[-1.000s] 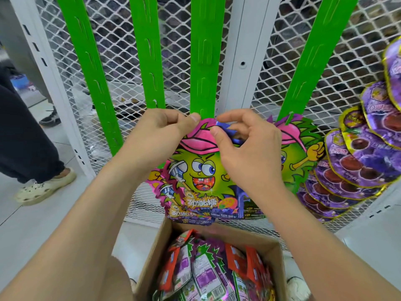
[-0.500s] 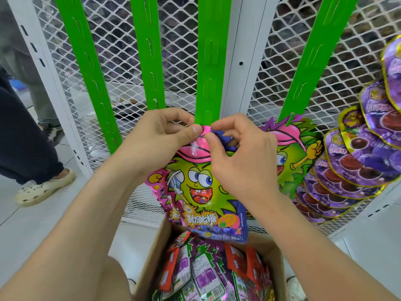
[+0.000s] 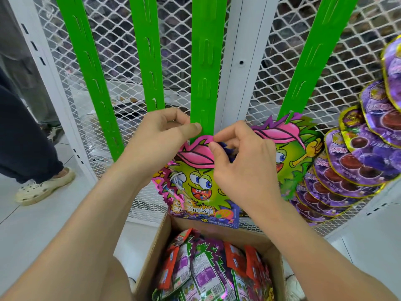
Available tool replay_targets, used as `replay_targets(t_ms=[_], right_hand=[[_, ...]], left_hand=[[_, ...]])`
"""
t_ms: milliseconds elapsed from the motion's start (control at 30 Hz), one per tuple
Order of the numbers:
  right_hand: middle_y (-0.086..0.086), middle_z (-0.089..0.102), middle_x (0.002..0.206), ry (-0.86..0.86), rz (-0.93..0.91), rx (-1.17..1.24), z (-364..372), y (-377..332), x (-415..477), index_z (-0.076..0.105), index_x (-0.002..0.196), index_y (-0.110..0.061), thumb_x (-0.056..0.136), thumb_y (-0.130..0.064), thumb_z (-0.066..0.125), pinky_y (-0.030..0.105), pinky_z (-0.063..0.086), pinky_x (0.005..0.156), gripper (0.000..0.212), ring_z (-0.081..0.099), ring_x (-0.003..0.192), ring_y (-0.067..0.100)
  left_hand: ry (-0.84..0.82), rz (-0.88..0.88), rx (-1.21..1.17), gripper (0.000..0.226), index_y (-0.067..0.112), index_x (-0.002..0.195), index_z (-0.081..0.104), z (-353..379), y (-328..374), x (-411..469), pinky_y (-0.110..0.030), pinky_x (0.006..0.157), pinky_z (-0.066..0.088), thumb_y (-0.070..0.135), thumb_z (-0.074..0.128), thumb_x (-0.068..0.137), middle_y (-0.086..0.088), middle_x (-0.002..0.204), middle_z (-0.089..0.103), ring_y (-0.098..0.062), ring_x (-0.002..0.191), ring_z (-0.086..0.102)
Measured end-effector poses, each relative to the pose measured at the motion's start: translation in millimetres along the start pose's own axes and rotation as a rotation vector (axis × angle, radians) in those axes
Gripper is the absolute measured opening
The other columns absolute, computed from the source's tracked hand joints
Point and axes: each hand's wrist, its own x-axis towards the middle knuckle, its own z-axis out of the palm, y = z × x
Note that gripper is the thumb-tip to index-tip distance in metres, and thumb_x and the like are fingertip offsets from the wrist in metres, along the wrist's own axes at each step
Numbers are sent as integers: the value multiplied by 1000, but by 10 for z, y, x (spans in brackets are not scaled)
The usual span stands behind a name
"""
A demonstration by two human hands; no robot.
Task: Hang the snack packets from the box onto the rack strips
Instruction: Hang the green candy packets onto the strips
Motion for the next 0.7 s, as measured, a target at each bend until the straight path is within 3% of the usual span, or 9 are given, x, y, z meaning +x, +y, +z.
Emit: replay_targets(t_ms=[133,300,400,500,567,700], right_hand=[[-13,62,63,-97,-78,57,-22,-8,-26,65,90,-18,88,-12,79,35,47,62,15,59,60,13],[-20,61,67,53,-78,78,-15,-18,-6,67,90,-17,88,-13,80,25,46,62,15,55,60,-1],[-20,69,73,86,-8,99,8,-20,26,68,92,-21,88,-17,80,40,54,68,14,65,68,-1],[-20,73,76,107,60,119,30,-41,43,70,93,-25,89,-22,80,43,57,70,12,71,72,3],[-18,73,75,116,86,118,37,-59,56,71,93,-25,89,-24,80,42,58,69,10,71,70,5],[-16,72,72,150,107,127,31,-83,73,72,92,-24,87,-23,81,38,58,67,10,70,68,4]], left_hand=[[35,7,27,30,20,67,61,9,26,4,-33,76,44,26,76,92,-8,62,67,-18,64,60],[13,-5,38,30,16,71,59,-21,56,5,-25,59,35,27,77,92,-7,67,53,-15,61,44],[-27,13,35,29,13,74,59,-35,73,6,-30,65,33,26,76,93,-6,70,49,-13,63,43],[-50,3,22,29,9,76,56,-35,78,18,-29,67,32,20,73,97,13,56,54,3,53,50],[-53,-4,21,25,7,80,57,-31,84,15,-28,71,33,18,71,98,16,53,57,10,56,56],[-58,7,12,27,10,78,58,-22,85,20,-30,75,36,22,73,97,0,67,56,0,63,58]])
